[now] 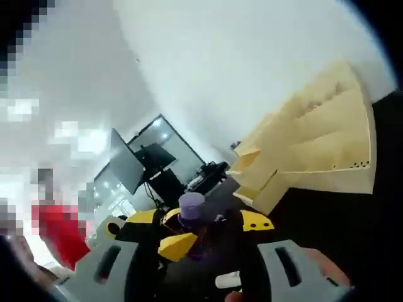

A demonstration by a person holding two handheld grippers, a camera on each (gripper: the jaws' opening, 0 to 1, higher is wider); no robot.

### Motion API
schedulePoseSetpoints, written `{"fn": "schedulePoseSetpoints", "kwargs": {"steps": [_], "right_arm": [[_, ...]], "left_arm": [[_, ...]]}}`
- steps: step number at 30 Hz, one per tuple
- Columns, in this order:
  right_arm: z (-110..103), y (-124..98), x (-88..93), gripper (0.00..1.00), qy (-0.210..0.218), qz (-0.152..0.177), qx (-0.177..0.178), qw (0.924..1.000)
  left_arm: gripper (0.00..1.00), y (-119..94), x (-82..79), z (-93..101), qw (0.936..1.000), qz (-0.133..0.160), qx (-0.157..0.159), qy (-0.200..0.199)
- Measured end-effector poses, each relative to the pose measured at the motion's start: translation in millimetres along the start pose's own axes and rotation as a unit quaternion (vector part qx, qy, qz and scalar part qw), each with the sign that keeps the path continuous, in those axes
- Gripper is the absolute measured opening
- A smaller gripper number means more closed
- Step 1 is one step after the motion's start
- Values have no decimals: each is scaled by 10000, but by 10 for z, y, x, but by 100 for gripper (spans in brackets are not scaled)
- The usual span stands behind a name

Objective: Open the drawer, pick up the cosmetic bottles from the table one by one, place them into the drawer, release the gripper, close the drawer, and move the gripper away

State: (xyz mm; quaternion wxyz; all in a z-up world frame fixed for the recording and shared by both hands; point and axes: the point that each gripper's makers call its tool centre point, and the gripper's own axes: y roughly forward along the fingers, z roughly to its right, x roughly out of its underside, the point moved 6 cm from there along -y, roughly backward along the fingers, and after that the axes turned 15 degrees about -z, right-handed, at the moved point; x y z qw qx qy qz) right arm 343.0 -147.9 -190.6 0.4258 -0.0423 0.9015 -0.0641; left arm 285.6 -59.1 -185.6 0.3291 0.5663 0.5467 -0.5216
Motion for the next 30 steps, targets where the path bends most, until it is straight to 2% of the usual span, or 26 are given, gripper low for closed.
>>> {"fn": "schedulePoseSetpoints", "kwargs": {"steps": [4,5,8,12,16,23,26,30], "right_arm": [[-66,19,-13,45,-579,166,195,9980],[-70,14,-9,45,-580,119,256,9979],[-87,-55,-120,44,-1145,360,493,9915],[-101,-70,-153,43,-1678,177,827,9822],[-138,-38,-138,43,-1667,163,774,9828],[-160,-34,-112,39,-1836,146,913,9786],[-200,-39,-99,36,-1998,150,953,9751],[-235,-11,-63,35,-2337,40,1161,9654]], "left_arm": [[21,40,31,36,9999,-73,66,39],[21,61,32,16,9999,-84,70,43],[21,57,39,25,9999,-89,75,39],[21,42,31,34,9999,-69,79,25],[21,31,14,49,10000,-44,86,19],[21,34,-9,79,9999,-49,89,81],[21,43,4,119,9998,-86,45,159],[21,45,7,140,9997,-119,2,211]]}}
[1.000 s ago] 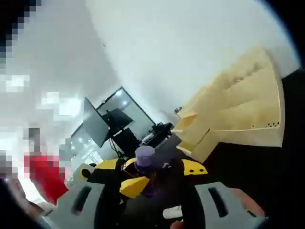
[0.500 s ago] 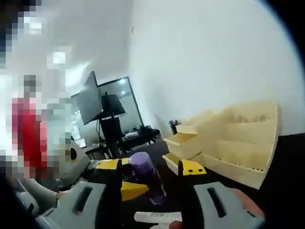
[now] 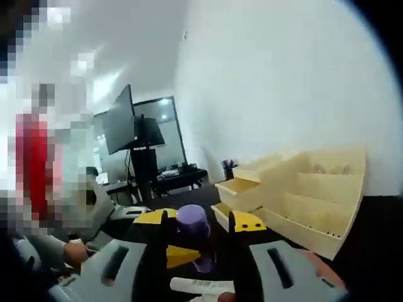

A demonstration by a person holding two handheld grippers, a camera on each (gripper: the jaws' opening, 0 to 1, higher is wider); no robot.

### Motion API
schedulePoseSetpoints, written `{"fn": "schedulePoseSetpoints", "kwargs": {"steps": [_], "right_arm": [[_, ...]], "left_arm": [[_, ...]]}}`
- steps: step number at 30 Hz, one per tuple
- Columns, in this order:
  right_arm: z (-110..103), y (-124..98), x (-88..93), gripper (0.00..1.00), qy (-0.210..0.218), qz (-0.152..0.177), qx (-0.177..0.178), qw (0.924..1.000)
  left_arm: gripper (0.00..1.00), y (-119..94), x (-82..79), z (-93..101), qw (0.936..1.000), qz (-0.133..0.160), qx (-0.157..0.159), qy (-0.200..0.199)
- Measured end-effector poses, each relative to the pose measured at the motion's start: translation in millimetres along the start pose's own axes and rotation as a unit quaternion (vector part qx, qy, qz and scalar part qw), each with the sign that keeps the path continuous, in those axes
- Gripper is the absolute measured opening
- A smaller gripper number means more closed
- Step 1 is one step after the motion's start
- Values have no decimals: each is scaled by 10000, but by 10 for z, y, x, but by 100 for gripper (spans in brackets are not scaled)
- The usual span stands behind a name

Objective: Open the drawer, pick up the cosmetic bottles from the table one by one, place them into the drawer, release the gripper, close the drawer, and move the gripper away

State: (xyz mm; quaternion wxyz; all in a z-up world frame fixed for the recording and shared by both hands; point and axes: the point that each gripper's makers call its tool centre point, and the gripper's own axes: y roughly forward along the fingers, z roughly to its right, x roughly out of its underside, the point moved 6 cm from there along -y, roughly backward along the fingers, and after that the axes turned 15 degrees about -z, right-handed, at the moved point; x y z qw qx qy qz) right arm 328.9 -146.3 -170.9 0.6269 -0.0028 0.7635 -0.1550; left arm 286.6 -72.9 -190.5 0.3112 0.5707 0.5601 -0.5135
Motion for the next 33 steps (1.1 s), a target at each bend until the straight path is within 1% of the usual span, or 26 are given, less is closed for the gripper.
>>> {"fn": "schedulePoseSetpoints", "kwargs": {"steps": [4,6,10,15,20,25,27,29,33], "right_arm": [[-19,16,13,31,-370,-63,285,9989],[-37,17,19,27,-452,-92,335,9984],[-58,14,16,27,-572,-117,395,9975],[-58,13,27,24,-608,-159,426,9971],[-67,9,36,17,-569,-172,387,9975],[-80,15,41,16,-586,-212,452,9970],[-75,18,49,16,-602,-257,475,9967],[-68,21,52,16,-559,-275,457,9970],[-60,26,65,16,-520,-366,437,9970]], "left_arm": [[21,-9,-10,19,10000,13,6,29],[21,-15,-11,25,10000,18,-6,50],[21,-15,-5,40,10000,-13,-7,63],[21,-19,-8,60,10000,-6,-30,93],[21,-12,-6,58,10000,-34,-31,87],[21,6,-6,45,10000,-24,-36,71],[22,21,7,45,10000,-68,39,36],[22,18,13,42,9999,-47,109,-4],[25,18,18,49,9993,-87,351,-52]]}}
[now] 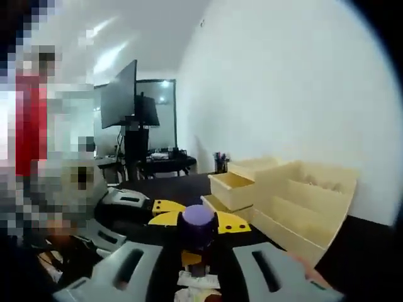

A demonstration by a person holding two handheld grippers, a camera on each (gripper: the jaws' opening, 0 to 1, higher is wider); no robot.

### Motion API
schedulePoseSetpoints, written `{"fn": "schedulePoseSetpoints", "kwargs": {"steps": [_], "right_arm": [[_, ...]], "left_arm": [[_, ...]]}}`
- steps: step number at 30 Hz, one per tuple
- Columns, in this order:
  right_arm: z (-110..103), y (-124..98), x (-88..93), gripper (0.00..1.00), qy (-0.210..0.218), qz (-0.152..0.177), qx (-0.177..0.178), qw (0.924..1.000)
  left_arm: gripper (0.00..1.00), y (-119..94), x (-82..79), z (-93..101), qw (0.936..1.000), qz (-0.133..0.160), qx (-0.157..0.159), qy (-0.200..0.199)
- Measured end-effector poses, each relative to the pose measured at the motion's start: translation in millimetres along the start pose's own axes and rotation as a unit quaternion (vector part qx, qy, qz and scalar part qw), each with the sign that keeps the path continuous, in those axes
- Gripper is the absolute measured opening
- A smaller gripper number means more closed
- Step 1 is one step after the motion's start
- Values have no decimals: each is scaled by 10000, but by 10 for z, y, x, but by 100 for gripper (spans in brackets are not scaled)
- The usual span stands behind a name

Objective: Open the drawer, pick up the cosmetic bottles from the table one by one, place them into the drawer, release the gripper, close the drawer, and move the gripper away

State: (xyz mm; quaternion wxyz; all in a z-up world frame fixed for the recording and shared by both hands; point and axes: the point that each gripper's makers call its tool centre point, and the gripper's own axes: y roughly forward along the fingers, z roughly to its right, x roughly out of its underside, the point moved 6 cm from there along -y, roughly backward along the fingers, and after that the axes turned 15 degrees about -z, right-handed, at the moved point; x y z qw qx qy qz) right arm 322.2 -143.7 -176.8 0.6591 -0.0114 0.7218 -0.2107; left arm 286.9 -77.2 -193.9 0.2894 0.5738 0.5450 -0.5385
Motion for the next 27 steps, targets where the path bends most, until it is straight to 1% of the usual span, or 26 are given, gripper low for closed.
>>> {"fn": "schedulePoseSetpoints", "kwargs": {"steps": [5,8,12,13,14,15,16,18,19,20,22,23,25,26,27], "right_arm": [[57,-20,5,15,41,-68,59,10000],[73,-42,-2,15,45,-100,87,9999],[93,-66,-3,15,-47,-193,171,9997],[97,-69,-3,15,-47,-198,174,9996],[102,-74,-4,15,-47,-205,170,9996],[107,-77,-4,15,-37,-215,164,9996],[108,-81,-3,15,-34,-221,160,9996],[109,-87,1,15,-73,-258,155,9995],[110,-91,3,15,-109,-282,152,9994],[109,-94,3,15,-131,-291,148,9994],[113,-104,-4,15,-142,-292,122,9994],[117,-108,-7,15,-124,-290,107,9994],[171,-119,-41,15,-38,-280,29,9996],[197,-127,-61,15,-4,-276,0,9996],[222,-136,-79,15,19,-264,-17,9996]], "left_arm": [[33,7,64,-13,9996,-203,188,-54],[35,20,134,-56,9990,-327,284,-77],[36,-7,211,-42,9979,-455,436,-120],[36,-14,222,-29,9972,-445,575,-168],[37,-32,226,-21,9955,-409,787,-336],[37,-44,229,-29,9948,-403,850,-396],[37,-65,226,-38,9936,-355,977,-452],[39,-103,236,-88,9917,-335,1101,-574],[39,-124,242,-81,9889,-326,1318,-605],[39,-146,252,-94,9866,-334,1462,-649],[39,-194,256,-135,9839,-204,1669,-613],[40,-209,272,-178,9836,-243,1674,-622],[44,-236,291,-221,9806,-228,1883,-500],[46,-241,308,-251,9784,-315,1977,-505],[48,-256,311,-259,9741,-305,2195,-453]]}}
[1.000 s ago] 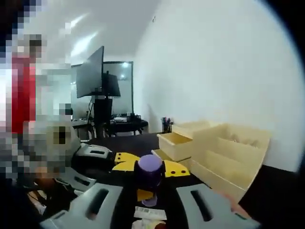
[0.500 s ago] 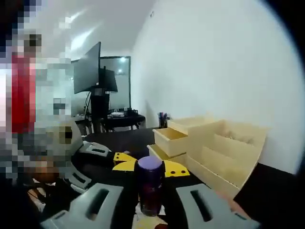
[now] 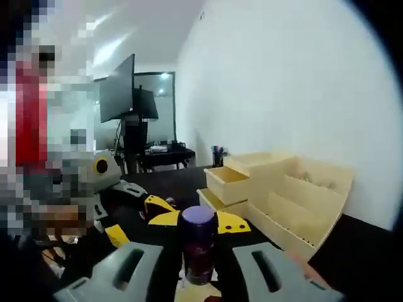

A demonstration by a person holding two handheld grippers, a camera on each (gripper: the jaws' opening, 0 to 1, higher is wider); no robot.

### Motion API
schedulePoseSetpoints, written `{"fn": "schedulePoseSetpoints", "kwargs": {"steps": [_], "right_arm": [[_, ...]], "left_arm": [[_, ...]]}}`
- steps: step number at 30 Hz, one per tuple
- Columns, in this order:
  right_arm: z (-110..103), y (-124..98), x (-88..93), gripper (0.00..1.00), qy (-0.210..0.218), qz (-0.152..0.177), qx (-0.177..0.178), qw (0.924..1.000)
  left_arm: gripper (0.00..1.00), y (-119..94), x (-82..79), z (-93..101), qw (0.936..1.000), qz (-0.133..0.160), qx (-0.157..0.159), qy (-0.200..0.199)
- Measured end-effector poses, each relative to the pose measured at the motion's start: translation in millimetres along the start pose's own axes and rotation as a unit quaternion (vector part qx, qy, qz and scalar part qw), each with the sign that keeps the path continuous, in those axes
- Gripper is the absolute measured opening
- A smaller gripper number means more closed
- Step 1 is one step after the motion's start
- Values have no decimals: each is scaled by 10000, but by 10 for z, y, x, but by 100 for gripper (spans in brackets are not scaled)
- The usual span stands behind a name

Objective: Open the drawer, pick up the cosmetic bottles from the table one by one, place them into the drawer, release the gripper, close the drawer, and move the gripper away

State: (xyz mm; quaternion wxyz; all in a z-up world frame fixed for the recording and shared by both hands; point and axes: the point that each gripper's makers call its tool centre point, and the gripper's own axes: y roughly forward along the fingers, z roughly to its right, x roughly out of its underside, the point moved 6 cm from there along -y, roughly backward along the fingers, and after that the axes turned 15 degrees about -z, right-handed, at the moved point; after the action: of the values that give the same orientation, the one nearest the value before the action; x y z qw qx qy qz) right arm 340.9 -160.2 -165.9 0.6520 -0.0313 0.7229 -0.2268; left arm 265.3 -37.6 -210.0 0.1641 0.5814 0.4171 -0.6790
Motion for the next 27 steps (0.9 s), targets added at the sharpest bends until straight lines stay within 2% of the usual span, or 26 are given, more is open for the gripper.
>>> {"fn": "schedulePoseSetpoints", "kwargs": {"steps": [3,4,6,9,15,19,27], "right_arm": [[-29,-20,-2,15,17,-19,-45,10000],[-35,-29,-4,15,11,-35,-65,10000],[-19,-47,-21,15,-2,-47,-85,10000],[-9,-65,-61,15,-62,-48,-64,9999],[91,-106,-178,15,-92,-43,-55,9999],[182,-156,-307,15,-126,-10,27,9999],[395,-285,-522,15,-103,150,224,9996]], "left_arm": [[61,-52,8,-57,9990,-34,435,-16],[63,-75,3,-83,9989,14,473,27],[62,-122,-3,-88,9970,166,673,344],[59,-134,51,-62,9934,118,921,669],[59,-12,240,-89,9914,-193,925,910],[59,26,359,-140,9916,-340,1032,697],[59,-52,445,-150,9906,-146,1314,345]]}}
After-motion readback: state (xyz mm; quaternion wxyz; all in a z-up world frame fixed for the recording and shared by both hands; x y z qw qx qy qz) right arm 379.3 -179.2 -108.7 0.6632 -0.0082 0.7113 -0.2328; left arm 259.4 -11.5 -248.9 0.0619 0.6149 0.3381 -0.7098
